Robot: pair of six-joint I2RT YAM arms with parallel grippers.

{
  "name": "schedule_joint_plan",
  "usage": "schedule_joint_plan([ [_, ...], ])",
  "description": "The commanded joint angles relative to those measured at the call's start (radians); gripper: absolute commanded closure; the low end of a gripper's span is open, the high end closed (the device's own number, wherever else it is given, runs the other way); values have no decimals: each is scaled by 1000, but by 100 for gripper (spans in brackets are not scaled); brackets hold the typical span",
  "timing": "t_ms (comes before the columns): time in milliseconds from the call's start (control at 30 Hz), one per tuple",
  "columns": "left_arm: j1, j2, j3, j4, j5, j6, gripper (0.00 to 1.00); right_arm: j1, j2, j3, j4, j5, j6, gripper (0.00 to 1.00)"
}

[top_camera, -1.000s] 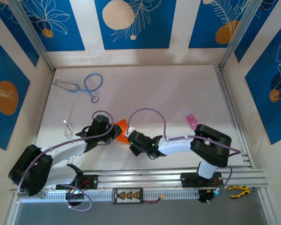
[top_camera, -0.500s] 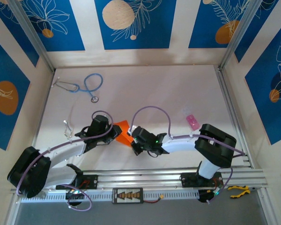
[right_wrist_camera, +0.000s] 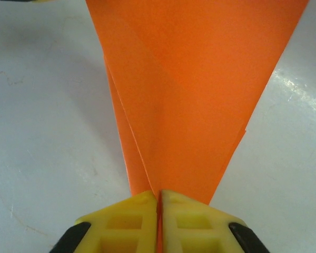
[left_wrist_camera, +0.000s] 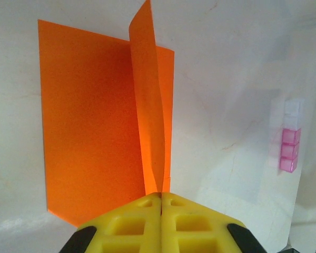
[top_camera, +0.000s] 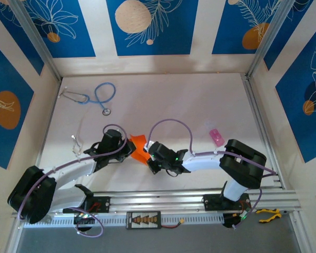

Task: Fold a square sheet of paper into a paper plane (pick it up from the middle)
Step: Fourth fold the wing at the center of the table.

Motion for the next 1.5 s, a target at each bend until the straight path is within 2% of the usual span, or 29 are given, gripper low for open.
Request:
schedule_joint_plan([
  [0, 8, -13, 4, -9, -6, 1, 95, -3, -26, -2, 9, 8, -4, 85],
  [333, 9, -13, 5, -5, -3, -3, 95, 41, -6, 17, 42, 86, -97, 78],
  [400, 9, -13, 7, -6, -2, -1, 95, 58, -2, 19, 55, 125, -121, 72],
  [533, 9, -15, 8, -7, -2, -1, 95, 93, -13, 7, 89, 179, -154, 71],
  [600, 8, -17, 8, -8, -3, -2, 95, 100, -22, 3, 97, 182, -163, 67],
  [667, 9, -15, 9, -8, -3, -1, 95, 109, -29, -1, 98, 217, -158, 67],
  [833, 9, -16, 8, -7, -3, -3, 95, 121, -50, -27, 126, 173, -168, 66],
  [1133, 9, -16, 8, -5, -2, -6, 95, 161, 17, 4, 124, 295, -197, 66],
  [1200, 8, -20, 10, -12, -3, -2, 95, 154, -42, -50, 171, 293, -160, 67],
  [1300, 9, -31, 5, -18, -6, -5, 96, 109, -202, -164, 216, 221, -77, 68],
  [1467, 0, -38, -19, 16, -6, -40, 96, -65, -487, -348, 207, 9, 34, 71],
])
